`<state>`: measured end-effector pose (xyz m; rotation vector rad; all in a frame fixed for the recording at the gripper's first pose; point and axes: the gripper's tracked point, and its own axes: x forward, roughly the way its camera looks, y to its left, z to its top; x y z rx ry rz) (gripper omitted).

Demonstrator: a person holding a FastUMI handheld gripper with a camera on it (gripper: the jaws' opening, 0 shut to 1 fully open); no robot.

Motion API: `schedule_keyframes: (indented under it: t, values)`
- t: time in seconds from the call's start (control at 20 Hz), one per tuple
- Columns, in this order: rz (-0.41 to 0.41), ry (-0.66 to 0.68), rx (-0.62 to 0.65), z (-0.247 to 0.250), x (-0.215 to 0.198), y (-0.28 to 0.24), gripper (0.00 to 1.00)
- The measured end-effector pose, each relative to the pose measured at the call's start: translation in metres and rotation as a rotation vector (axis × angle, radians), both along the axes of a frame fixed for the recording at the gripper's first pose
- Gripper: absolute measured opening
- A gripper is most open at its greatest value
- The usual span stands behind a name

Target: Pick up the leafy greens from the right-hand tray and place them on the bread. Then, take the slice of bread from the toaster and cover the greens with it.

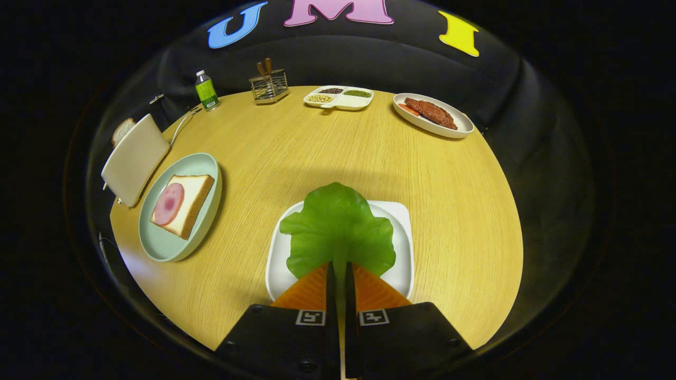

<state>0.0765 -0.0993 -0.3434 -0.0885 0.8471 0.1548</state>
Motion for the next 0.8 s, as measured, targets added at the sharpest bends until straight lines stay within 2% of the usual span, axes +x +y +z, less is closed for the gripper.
schedule_keyframes:
  t: [0.25, 0.5, 0.8]
  values:
    - [-0.002, -0.073, -0.039, 0.052, -0.006, 0.010, 0.08]
    - [0.002, -0.120, -0.011, 0.101, -0.008, 0.052, 0.08]
    - [0.097, -0.155, 0.036, 0.125, -0.011, 0.139, 0.08]
